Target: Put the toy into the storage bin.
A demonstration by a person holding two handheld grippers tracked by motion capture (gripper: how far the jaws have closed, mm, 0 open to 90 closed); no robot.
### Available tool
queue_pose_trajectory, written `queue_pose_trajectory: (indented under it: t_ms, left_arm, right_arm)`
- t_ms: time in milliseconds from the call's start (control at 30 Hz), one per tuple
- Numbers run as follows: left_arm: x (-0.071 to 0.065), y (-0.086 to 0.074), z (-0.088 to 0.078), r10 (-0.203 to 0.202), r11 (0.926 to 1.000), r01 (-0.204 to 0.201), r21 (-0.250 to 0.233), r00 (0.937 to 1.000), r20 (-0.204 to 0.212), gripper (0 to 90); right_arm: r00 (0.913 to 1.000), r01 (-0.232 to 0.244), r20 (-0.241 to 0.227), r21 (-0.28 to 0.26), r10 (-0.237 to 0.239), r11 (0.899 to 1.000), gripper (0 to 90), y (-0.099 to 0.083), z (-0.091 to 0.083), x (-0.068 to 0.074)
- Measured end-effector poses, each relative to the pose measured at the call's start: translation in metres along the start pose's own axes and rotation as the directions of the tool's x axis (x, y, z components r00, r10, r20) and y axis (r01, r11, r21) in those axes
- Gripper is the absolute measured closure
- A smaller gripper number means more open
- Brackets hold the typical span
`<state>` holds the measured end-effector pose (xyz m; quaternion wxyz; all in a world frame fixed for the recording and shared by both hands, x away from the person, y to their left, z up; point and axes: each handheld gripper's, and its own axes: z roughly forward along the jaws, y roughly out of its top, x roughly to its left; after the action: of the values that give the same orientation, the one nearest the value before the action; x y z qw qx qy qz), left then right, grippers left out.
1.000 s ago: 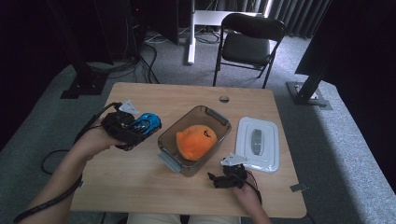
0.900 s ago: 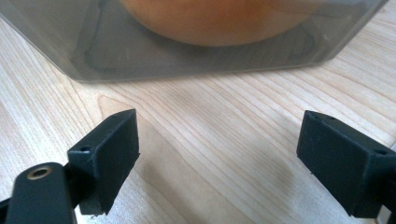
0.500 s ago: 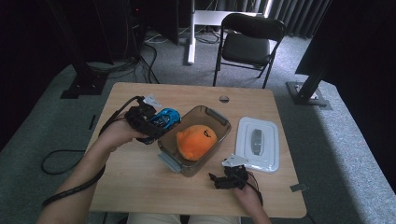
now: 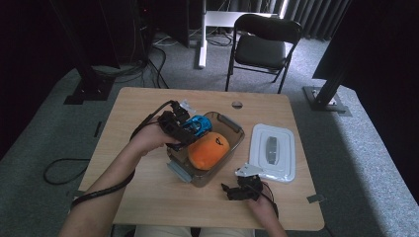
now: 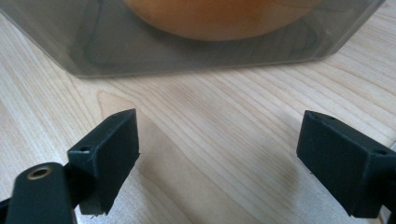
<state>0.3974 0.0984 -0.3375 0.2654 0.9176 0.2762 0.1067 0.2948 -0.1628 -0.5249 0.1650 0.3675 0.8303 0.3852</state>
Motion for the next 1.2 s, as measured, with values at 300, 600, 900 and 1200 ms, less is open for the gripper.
queue_pose_trajectory:
  t_ms: [300, 600, 900, 1200]
  left_arm:
    - [-0.006, 0.011, 0.026, 0.005, 0.9996, -0.006, 0.026, 0.9997, 0.024, 28.8]
    - [-0.007, 0.010, 0.044, -0.011, 0.9982, 0.012, 0.059, 0.9998, -0.016, 28.8]
    - [-0.011, 0.007, 0.056, -0.014, 0.9972, 0.017, 0.073, 0.9990, -0.043, 28.7]
    - [-0.013, 0.005, 0.064, -0.001, 0.9956, 0.005, 0.094, 0.9988, -0.048, 28.4]
  right_arm:
    - [1.0000, 0.004, -0.008, -0.004, -0.004, 1.000, 12.8, -0.001, -0.001, 0.000]
    - [0.9999, 0.000, -0.014, -0.005, -0.001, 1.000, 12.8, -0.001, -0.001, -0.001]
    - [0.9999, 0.003, -0.016, -0.001, -0.003, 1.000, 12.8, -0.001, -0.001, -0.001]
    - [0.9997, 0.005, -0.023, 0.003, -0.005, 1.000, 12.8, -0.001, -0.001, -0.001]
